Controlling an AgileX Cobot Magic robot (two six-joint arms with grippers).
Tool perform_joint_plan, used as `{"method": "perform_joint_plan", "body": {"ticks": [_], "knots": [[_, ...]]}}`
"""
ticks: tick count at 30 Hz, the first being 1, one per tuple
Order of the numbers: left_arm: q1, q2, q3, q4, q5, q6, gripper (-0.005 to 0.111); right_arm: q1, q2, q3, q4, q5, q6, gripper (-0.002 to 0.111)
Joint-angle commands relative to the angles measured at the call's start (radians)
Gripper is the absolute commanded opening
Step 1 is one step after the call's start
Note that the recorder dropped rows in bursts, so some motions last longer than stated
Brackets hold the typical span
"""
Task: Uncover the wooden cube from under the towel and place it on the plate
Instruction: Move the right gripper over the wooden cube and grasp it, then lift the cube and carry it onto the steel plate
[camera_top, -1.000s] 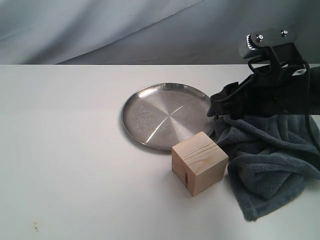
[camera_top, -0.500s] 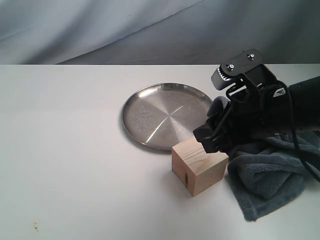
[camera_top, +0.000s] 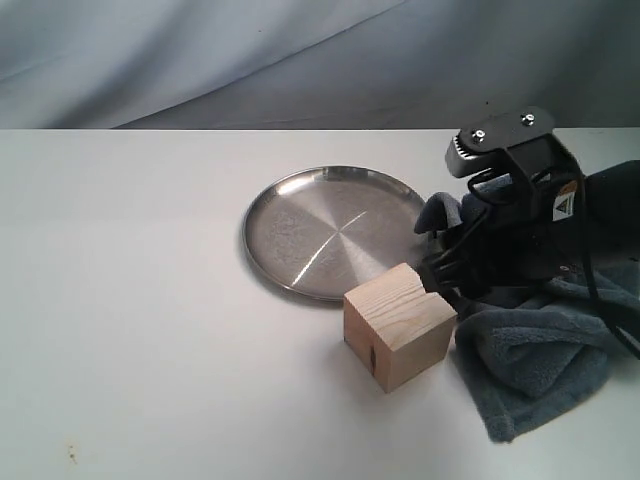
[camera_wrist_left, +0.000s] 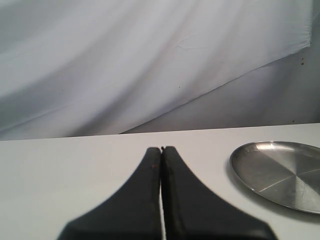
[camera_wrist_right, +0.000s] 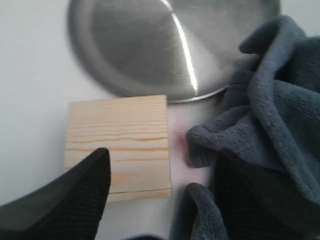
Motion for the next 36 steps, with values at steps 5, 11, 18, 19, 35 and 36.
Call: {"method": "perform_joint_plan", "body": {"ticks": [5, 11, 18, 19, 35, 36], "knots": [[0.002, -0.004, 0.004, -0.002, -0.011, -0.003, 0.000, 0.070, 0.141, -0.220, -0.174, 0.318, 0.257, 0.057], [0.002, -0.004, 0.004, -0.002, -0.011, -0.003, 0.000, 0.123, 0.228, -0.309, -0.191, 0.313, 0.172, 0.057], [0.002, -0.004, 0.004, -0.002, -0.011, -0.003, 0.000, 0.147, 0.249, -0.309, -0.201, 0.222, 0.133, 0.098], [0.002, -0.004, 0.004, -0.002, -0.011, -0.003, 0.000, 0.147, 0.254, -0.303, -0.197, 0.202, 0.133, 0.105], [0.002, -0.004, 0.004, -0.002, -0.011, -0.003, 0.000, 0.147, 0.398, -0.303, -0.172, 0.230, 0.179, 0.105], [0.002, -0.004, 0.004, -0.002, -0.011, -0.003, 0.000, 0.147, 0.404, -0.303, -0.157, 0.234, 0.181, 0.105]]}}
